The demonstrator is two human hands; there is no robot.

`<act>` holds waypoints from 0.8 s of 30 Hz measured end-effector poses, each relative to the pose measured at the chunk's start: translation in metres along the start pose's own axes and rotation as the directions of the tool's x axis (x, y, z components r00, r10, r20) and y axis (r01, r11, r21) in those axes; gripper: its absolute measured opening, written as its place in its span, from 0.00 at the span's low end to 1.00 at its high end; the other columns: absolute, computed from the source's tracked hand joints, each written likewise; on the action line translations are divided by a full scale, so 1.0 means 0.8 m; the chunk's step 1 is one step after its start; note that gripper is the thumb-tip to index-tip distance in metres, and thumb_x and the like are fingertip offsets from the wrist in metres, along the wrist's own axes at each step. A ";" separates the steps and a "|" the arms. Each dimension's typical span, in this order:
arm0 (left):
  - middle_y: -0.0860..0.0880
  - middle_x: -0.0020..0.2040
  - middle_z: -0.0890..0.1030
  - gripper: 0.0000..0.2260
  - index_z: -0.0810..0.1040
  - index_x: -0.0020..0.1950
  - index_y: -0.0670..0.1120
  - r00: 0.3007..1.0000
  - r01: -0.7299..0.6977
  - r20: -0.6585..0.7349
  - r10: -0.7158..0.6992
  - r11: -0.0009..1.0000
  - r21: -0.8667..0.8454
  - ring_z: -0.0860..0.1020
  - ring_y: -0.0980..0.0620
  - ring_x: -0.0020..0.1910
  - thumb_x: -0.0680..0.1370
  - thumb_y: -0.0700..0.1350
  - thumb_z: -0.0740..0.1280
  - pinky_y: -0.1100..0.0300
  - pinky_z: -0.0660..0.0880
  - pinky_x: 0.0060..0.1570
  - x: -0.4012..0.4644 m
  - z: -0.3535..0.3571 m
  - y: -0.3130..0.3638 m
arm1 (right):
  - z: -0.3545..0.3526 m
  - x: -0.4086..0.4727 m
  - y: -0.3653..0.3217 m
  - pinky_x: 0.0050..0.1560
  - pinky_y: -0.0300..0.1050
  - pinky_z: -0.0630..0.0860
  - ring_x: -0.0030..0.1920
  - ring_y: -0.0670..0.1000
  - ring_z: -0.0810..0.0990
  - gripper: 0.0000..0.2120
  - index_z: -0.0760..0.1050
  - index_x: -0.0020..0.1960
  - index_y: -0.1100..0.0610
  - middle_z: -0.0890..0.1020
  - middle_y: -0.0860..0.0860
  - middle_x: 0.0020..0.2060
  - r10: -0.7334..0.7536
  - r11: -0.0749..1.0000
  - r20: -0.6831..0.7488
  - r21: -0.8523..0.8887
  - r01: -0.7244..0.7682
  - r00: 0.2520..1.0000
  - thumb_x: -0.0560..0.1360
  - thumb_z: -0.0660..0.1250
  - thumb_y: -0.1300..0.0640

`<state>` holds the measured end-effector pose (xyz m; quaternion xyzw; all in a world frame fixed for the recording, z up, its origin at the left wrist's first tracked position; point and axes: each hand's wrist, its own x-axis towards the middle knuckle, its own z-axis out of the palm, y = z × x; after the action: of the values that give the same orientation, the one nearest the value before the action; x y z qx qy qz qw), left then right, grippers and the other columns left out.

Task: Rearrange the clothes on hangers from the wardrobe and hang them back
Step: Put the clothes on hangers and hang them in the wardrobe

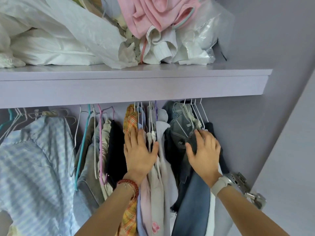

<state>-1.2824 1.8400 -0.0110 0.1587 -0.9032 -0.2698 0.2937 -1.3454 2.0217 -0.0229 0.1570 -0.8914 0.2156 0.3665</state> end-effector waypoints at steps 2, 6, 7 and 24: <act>0.46 0.77 0.46 0.32 0.50 0.76 0.47 0.999 -0.044 0.037 0.040 0.992 0.119 0.41 0.46 0.75 0.77 0.60 0.56 0.48 0.47 0.73 0.002 0.007 0.007 | -0.005 0.019 0.018 0.60 0.61 0.67 0.63 0.62 0.69 0.32 0.66 0.68 0.63 0.71 0.62 0.63 0.169 0.985 0.087 -0.035 -0.166 0.982 0.73 0.60 0.42; 0.45 0.77 0.47 0.30 0.51 0.76 0.45 0.996 -0.072 0.057 0.065 0.989 0.132 0.41 0.47 0.75 0.79 0.58 0.54 0.46 0.48 0.73 -0.001 0.017 0.009 | 0.002 0.042 0.037 0.62 0.57 0.65 0.67 0.61 0.65 0.39 0.50 0.74 0.61 0.64 0.60 0.69 0.360 0.930 0.299 -0.032 -0.367 0.884 0.74 0.59 0.39; 0.45 0.77 0.47 0.30 0.52 0.76 0.45 0.996 -0.076 0.051 0.070 0.989 0.128 0.41 0.47 0.75 0.79 0.59 0.52 0.46 0.49 0.73 -0.002 0.019 0.008 | 0.004 0.045 0.039 0.60 0.57 0.67 0.66 0.61 0.66 0.39 0.48 0.74 0.61 0.65 0.60 0.68 0.360 0.929 0.316 -0.037 -0.368 0.878 0.75 0.58 0.39; 0.40 0.75 0.55 0.33 0.64 0.72 0.46 0.991 -0.124 0.069 0.112 0.971 0.206 0.50 0.40 0.75 0.73 0.60 0.41 0.42 0.56 0.70 -0.002 0.031 0.002 | 0.018 0.047 0.037 0.51 0.55 0.71 0.58 0.65 0.73 0.21 0.60 0.71 0.60 0.68 0.59 0.63 0.462 0.871 0.275 0.040 -0.491 0.843 0.81 0.51 0.52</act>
<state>-1.2967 1.8515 -0.0280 0.1270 -0.9424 -0.1597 0.2649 -1.3927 2.0355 -0.0127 -0.0234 -0.9290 0.3258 0.1738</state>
